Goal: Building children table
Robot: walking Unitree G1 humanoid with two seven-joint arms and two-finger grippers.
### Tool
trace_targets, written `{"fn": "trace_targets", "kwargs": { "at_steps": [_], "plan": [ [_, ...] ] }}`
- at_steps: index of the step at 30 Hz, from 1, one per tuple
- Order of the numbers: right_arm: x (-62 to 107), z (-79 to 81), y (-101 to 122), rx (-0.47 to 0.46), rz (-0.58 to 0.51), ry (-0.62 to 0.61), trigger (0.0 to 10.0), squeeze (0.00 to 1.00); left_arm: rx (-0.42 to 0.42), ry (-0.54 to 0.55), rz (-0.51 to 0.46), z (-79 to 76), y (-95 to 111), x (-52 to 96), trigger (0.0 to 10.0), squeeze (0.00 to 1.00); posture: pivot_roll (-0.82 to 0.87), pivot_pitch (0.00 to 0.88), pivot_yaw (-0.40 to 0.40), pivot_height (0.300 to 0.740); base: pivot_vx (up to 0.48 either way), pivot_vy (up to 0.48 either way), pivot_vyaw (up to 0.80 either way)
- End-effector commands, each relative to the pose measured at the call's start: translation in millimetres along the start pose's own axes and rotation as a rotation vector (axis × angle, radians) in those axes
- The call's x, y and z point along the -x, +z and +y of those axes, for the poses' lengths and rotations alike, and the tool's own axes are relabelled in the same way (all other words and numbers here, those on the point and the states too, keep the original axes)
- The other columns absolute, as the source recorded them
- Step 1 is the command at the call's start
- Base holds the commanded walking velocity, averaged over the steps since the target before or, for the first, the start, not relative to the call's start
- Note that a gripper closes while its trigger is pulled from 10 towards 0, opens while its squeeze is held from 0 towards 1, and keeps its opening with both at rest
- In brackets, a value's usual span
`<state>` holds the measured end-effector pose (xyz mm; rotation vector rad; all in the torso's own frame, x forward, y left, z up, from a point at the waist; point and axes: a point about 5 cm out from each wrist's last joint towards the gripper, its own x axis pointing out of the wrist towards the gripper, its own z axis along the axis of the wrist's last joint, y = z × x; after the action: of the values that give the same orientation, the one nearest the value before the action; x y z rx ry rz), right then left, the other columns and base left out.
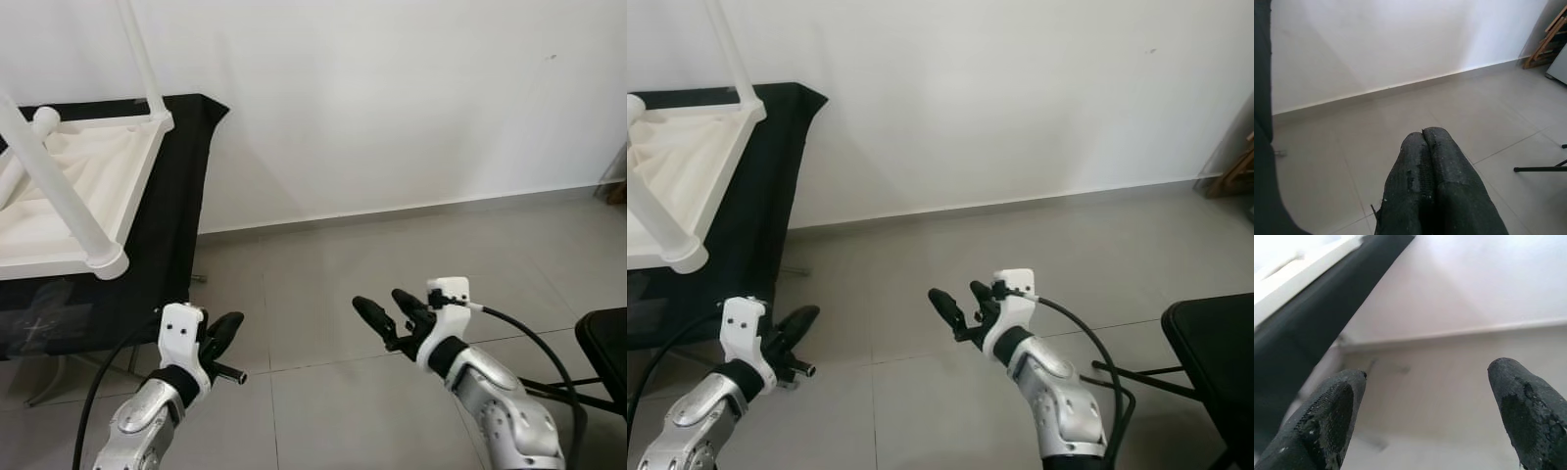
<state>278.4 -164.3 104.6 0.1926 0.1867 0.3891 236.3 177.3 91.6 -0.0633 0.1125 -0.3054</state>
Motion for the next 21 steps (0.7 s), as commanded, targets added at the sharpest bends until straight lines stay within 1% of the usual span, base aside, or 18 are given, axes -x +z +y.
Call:
{"fn": "trace_targets", "kwargs": {
  "at_steps": [1,3,4,5,7,9,11,15,21],
  "plan": [
    [-1.0,-5.7,4,0.051,-0.033,-0.057,10.0,0.00,-0.015,0.026,0.025,4.5,-5,2.0,10.0,0.00,-0.05,0.061,-0.017,0.740,0.000,0.000,0.00],
    [-2.2,-9.8,-2,0.003,-0.016,-0.078,10.0,0.00,-0.027,0.029,0.019,4.2,-4,0.4,10.0,0.00,-0.05,0.060,-0.018,0.740,0.000,0.000,-0.80],
    [-2.2,-9.8,-2,0.003,-0.016,-0.078,10.0,0.00,-0.027,0.029,0.019,4.2,-4,0.4,10.0,0.00,-0.05,0.060,-0.018,0.740,0.000,0.000,-0.80],
    [-2.6,-10.1,-5,-0.017,-0.006,-0.079,10.0,0.00,-0.032,0.030,0.016,4.2,-3,0.0,10.0,0.00,-0.05,0.060,-0.018,0.740,0.000,0.000,-0.80],
    [-3.3,-9.8,-6,-0.026,0.005,-0.076,10.0,0.00,-0.034,0.034,0.010,3.9,-2,0.0,10.0,0.00,-0.05,0.056,-0.018,0.740,0.000,0.000,-0.80],
    [-5.0,-6.0,-5,-0.024,0.004,-0.053,10.0,0.00,-0.031,0.041,-0.009,3.8,2,-0.3,10.0,0.00,-0.05,0.053,-0.019,0.740,0.000,0.000,-0.80],
    [-6.0,-3.8,-4,-0.030,-0.006,-0.038,10.0,0.00,-0.026,0.046,-0.025,3.8,4,-0.7,10.0,0.00,-0.04,0.049,-0.018,0.740,0.000,0.000,-0.41],
    [-8.7,0.5,1,-0.042,-0.038,-0.009,10.0,0.00,-0.013,0.040,-0.042,3.3,8,-1.6,10.0,0.00,-0.05,0.044,-0.021,0.740,0.000,0.000,0.00],
    [-13.3,-5.0,0,-0.042,-0.040,-0.024,10.0,0.00,-0.013,0.026,-0.052,1.6,10,-7.2,10.0,0.00,-0.05,0.033,-0.027,0.740,0.000,0.000,0.00]
  ]
}}
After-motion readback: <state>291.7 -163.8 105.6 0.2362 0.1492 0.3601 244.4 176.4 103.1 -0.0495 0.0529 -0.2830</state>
